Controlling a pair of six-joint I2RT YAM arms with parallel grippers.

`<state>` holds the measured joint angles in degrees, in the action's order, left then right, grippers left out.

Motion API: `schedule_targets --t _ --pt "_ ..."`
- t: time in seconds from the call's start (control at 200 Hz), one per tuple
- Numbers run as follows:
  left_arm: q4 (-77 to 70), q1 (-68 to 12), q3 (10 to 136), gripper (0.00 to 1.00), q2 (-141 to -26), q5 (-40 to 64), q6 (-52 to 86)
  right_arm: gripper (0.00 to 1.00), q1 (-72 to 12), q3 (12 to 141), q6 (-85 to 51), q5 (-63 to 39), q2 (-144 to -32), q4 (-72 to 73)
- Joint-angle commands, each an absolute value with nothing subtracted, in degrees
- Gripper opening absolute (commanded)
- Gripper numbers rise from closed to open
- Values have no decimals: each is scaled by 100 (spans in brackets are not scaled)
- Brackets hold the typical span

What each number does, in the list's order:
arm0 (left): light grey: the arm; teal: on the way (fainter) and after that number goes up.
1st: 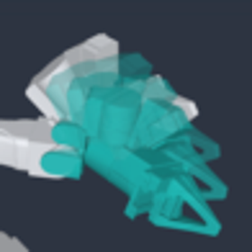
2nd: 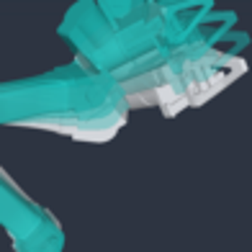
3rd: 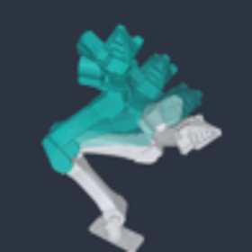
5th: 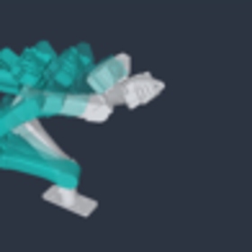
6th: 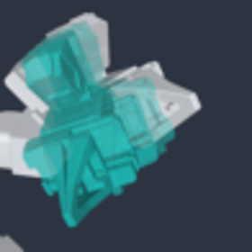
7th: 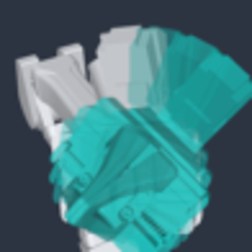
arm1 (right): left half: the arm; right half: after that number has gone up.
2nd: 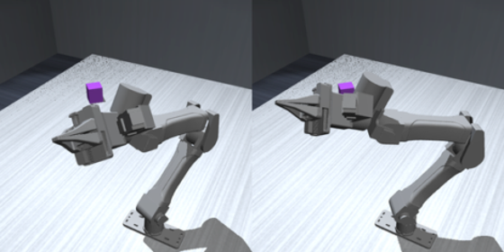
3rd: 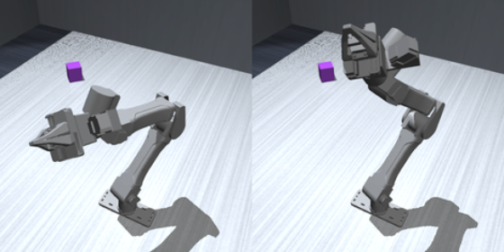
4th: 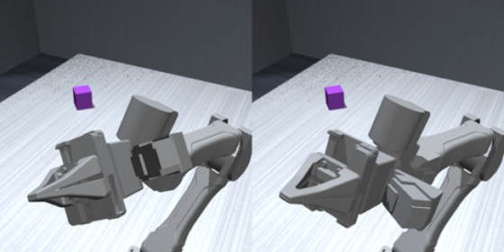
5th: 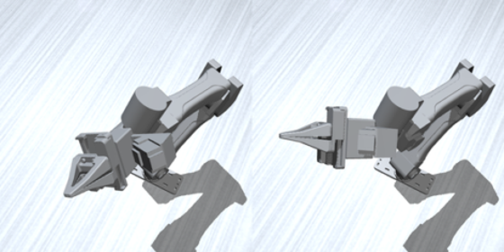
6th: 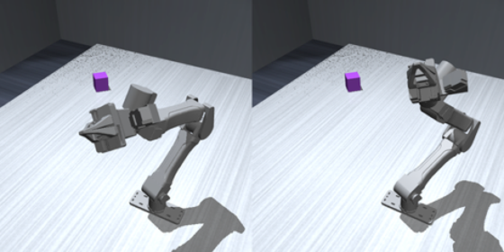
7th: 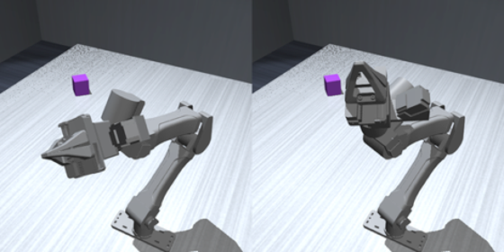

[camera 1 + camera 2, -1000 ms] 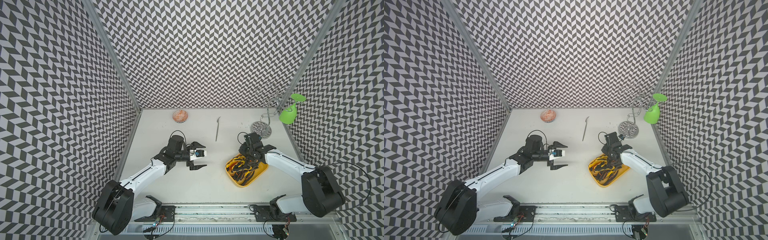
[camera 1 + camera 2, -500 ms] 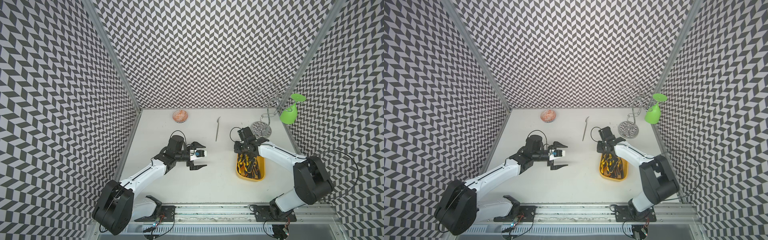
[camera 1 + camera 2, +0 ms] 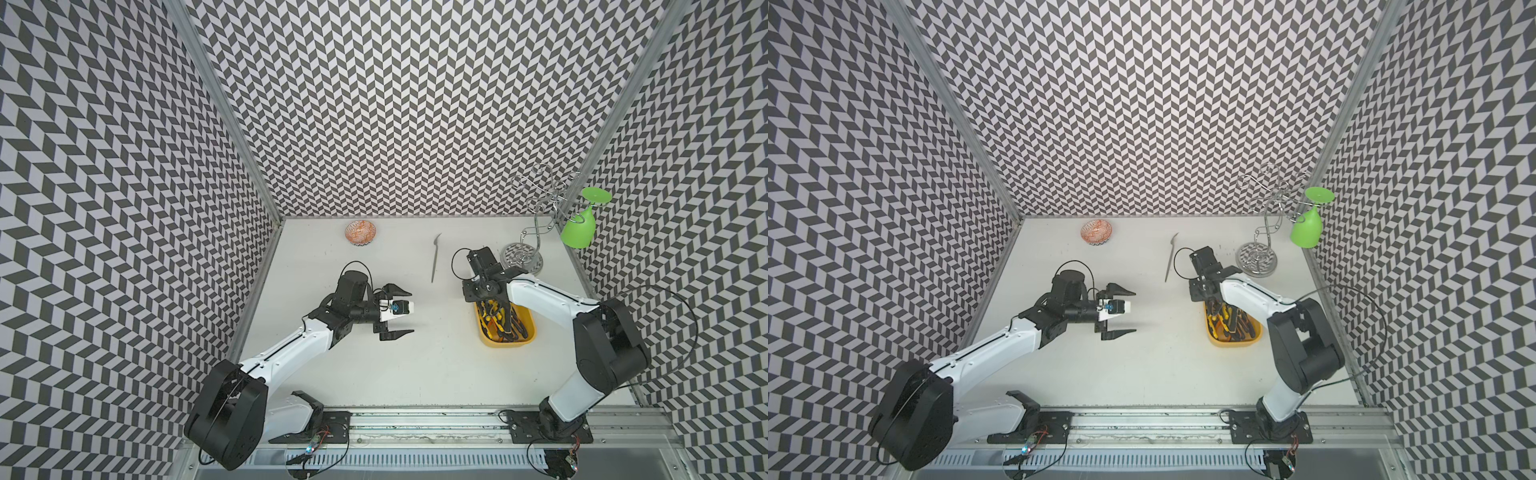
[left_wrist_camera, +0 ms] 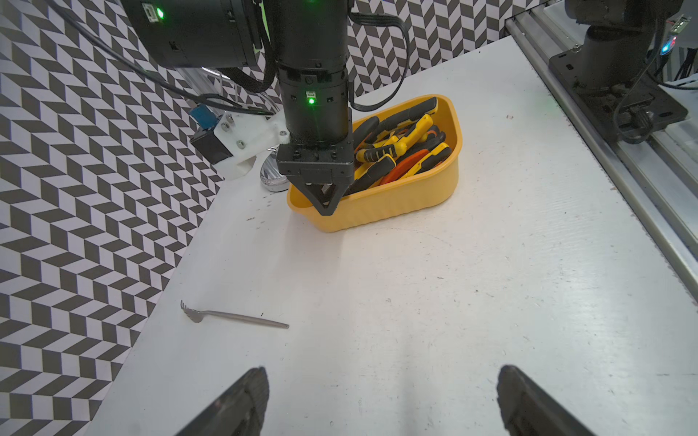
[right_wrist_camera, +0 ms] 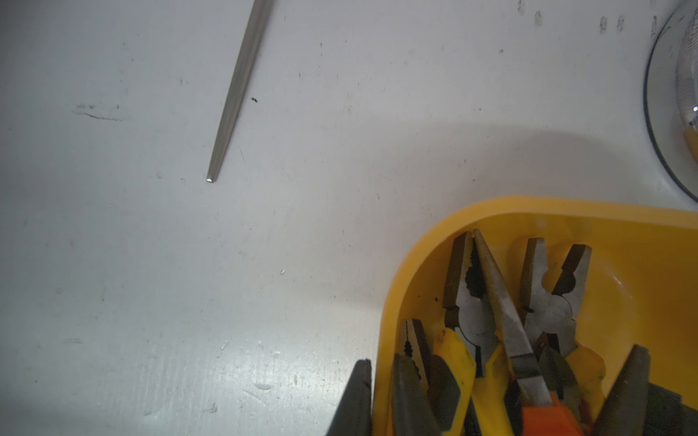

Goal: Take the pliers out of the storage box
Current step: Adjust the storage box at the center of the board.

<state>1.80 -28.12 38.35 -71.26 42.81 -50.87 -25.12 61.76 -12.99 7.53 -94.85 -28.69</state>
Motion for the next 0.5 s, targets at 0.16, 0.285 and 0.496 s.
schedule_targets --t 0.16,0.285,0.496 --pt "-497 -3107 3951 98 -7280 5063 -3984 64 -2514 6110 -1273 890 -8379 -2877" --pt "-500 -3349 4037 98 -7372 5060 -3935 71 -2488 6142 -952 1567 -8142 -3271" --pt "-392 -3654 4300 98 -7621 4889 -4107 66 -2127 6245 -457 1707 -8331 -3683"
